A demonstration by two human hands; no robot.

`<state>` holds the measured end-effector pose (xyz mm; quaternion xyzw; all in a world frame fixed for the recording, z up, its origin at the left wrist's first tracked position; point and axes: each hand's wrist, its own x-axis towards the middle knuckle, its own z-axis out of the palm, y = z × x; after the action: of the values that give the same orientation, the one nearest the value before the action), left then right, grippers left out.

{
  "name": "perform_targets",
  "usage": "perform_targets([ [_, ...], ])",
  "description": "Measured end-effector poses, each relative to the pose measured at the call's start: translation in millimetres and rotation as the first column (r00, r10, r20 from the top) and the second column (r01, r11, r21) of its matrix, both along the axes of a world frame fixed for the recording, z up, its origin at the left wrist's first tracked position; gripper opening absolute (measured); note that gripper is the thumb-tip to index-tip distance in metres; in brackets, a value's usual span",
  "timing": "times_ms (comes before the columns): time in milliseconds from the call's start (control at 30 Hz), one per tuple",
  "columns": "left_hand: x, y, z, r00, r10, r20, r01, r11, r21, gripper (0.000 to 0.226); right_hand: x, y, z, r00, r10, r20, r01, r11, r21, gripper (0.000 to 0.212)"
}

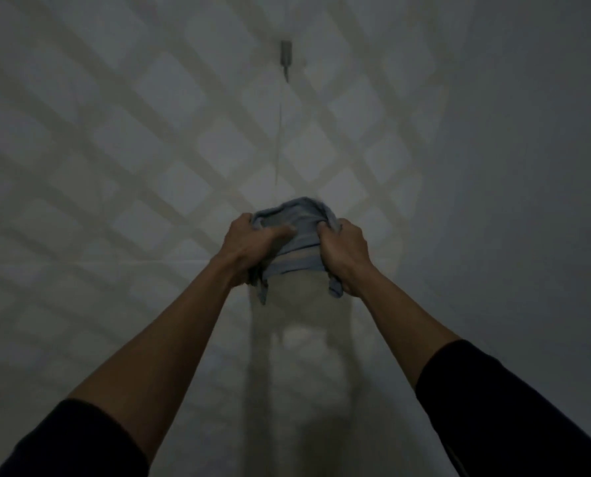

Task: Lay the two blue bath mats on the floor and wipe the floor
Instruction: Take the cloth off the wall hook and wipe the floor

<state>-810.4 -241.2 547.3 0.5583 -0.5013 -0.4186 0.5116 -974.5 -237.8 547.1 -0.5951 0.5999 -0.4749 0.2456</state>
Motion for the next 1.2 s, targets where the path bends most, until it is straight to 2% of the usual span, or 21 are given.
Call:
perform_targets([
  [67, -1.5, 15.9, -26.3, 0.986, -0.164, 0.029, 0.161, 0.983, 0.088, 0.071, -13.1, 7.7, -23.4, 0.995, 0.017, -0.093, -0.011, 0.998, 0.065, 0.030],
  [167, -9.2, 38.7, -62.4, 0.971, -0.189, 0.148, 0.161, 0.969, 0.186, 0.068, -33.5, 20.8, -60.7, 0.965, 0.106, -0.239, -0.069, 0.985, 0.158, 0.036],
  [300, -23.3, 62.6, -114.9, 0.906, -0.301, 0.297, 0.190, 0.918, 0.349, 0.062, -53.7, 46.7, -114.0, 0.946, 0.225, -0.234, -0.157, 0.948, 0.278, 0.033],
  [367, -32.3, 83.0, -147.0, 0.875, -0.364, 0.319, 0.210, 0.879, 0.429, 0.059, -62.5, 63.3, -144.4, 0.927, 0.293, -0.236, -0.196, 0.912, 0.360, 0.033],
  [467, -39.9, 122.3, -197.2, 0.902, -0.309, 0.300, 0.141, 0.871, 0.471, 0.052, -72.7, 97.9, -186.6, 0.926, 0.360, -0.113, -0.260, 0.826, 0.501, 0.036],
  [567, -35.6, 160.7, -236.1, 0.930, -0.271, 0.248, 0.093, 0.826, 0.555, 0.054, -76.9, 131.3, -214.7, 0.891, 0.442, 0.108, -0.393, 0.628, 0.672, 0.056],
  [600, -31.5, 171.3, -245.8, 0.940, -0.272, 0.207, 0.100, 0.798, 0.594, 0.057, -75.8, 139.5, -222.8, 0.864, 0.485, 0.133, -0.429, 0.572, 0.699, 0.064],
  [667, -20.5, 186.1, -261.2, 0.957, -0.265, 0.115, 0.130, 0.750, 0.649, 0.063, -72.3, 150.6, -238.8, 0.832, 0.531, 0.160, -0.472, 0.528, 0.706, 0.071],
  [733, -10.7, 195.3, -268.6, 0.952, -0.292, 0.091, 0.159, 0.727, 0.668, 0.066, -66.9, 156.4, -253.6, 0.828, 0.541, 0.145, -0.480, 0.552, 0.682, 0.066],
  [867, 2.5, 193.3, -285.3, 0.901, -0.396, 0.177, 0.163, 0.687, 0.708, 0.081, -48.8, 157.2, -274.6, 0.742, 0.662, -0.107, -0.468, 0.626, 0.625, 0.047],
  [933, 4.9, 189.7, -295.0, 0.893, -0.396, 0.213, 0.144, 0.701, 0.699, 0.072, -34.6, 156.7, -286.1, 0.726, 0.662, -0.188, -0.420, 0.643, 0.641, 0.039],
  [1033, 8.5, 189.8, -312.7, 0.907, -0.285, 0.310, -0.013, 0.716, 0.698, 0.047, -9.1, 158.1, -308.9, 0.719, 0.608, -0.336, -0.309, 0.713, 0.629, 0.036],
  [1067, 11.0, 190.3, -320.2, 0.878, -0.283, 0.387, -0.063, 0.733, 0.678, 0.044, -0.5, 158.9, -319.7, 0.722, 0.596, -0.352, -0.292, 0.724, 0.625, 0.037],
  [1133, 19.2, 187.1, -346.9, 0.764, -0.296, 0.573, -0.116, 0.811, 0.574, 0.051, 14.2, 160.5, -346.1, 0.741, 0.553, -0.381, -0.269, 0.765, 0.586, 0.038],
  [1200, 27.1, 182.3, -376.0, 0.725, -0.240, 0.646, -0.157, 0.855, 0.494, 0.050, 24.2, 158.9, -381.5, 0.764, 0.504, -0.404, -0.241, 0.803, 0.545, 0.034],
])
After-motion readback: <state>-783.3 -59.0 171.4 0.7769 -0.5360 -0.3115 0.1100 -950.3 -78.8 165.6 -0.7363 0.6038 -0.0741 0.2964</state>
